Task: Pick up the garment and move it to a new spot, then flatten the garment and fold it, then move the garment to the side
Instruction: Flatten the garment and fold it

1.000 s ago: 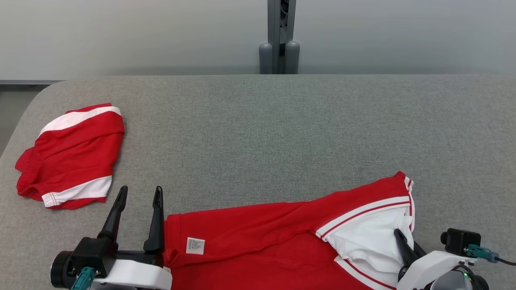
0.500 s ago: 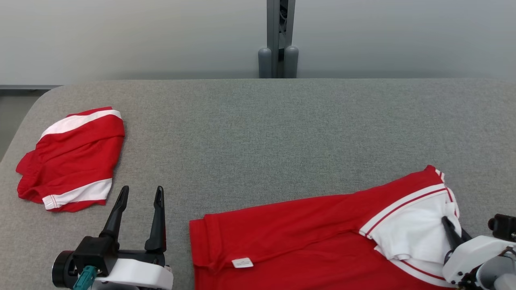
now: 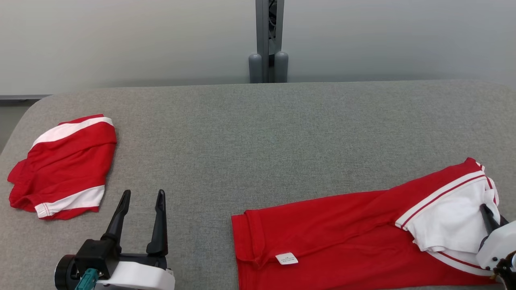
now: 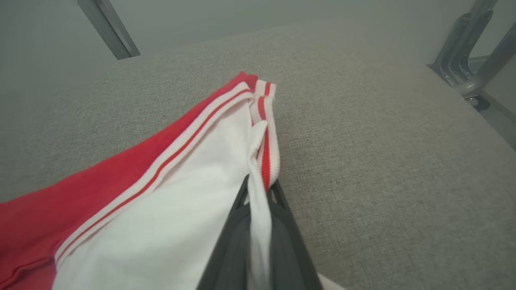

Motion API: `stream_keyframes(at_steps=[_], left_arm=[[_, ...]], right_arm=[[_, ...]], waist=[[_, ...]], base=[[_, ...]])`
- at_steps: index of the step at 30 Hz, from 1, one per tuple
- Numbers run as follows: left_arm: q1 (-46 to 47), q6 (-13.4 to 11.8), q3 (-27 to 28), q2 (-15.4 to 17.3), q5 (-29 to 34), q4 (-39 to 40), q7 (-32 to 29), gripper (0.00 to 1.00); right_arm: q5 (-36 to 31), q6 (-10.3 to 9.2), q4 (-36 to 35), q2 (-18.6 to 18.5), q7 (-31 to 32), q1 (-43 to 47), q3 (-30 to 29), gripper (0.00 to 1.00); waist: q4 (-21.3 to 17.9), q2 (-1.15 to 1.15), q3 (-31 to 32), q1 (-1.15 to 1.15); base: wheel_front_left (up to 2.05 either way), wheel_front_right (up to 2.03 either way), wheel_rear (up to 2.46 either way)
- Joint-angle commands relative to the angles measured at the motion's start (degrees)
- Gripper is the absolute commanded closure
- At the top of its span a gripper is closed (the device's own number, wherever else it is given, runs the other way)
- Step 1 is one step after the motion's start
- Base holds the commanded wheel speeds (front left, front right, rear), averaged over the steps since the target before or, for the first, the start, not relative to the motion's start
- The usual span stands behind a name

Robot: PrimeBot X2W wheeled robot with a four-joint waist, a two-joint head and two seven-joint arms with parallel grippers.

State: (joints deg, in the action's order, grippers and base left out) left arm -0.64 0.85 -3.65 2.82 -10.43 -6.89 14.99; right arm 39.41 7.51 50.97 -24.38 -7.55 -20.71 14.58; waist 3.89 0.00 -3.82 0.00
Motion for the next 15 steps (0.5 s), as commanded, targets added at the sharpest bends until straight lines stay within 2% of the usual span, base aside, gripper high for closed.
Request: stream_keyframes(at_steps=[1,8,15], left_arm=[[0.07,-0.46,-0.15,0.16,-0.33,-0.1,0.18,0.0],[-0.67,-1.08,-0.23,0.17,-1.44,-0.4,0.18,0.0],[-1.31,-2.17,-1.36,0.17,-3.48,-0.42,0.17,0.0]], right_arm=[[0.48,-0.02,-1.02,0.04,0.54,-0.36,0.65,1.0],[2.85,-0.02,-7.66,1.2,4.37,0.57,1.91,1.0],[6.51,-0.01,-18.06,4.6,12.79,3.77,0.33,1.0]], waist=[[-0.3,0.0,0.19,0.0],[-2.04,0.0,1.38,0.0],[-3.77,0.0,3.18,0.0]], base=[[0.0,0.0,0.0],[0.0,0.0,0.0],[0.0,0.0,0.0]])
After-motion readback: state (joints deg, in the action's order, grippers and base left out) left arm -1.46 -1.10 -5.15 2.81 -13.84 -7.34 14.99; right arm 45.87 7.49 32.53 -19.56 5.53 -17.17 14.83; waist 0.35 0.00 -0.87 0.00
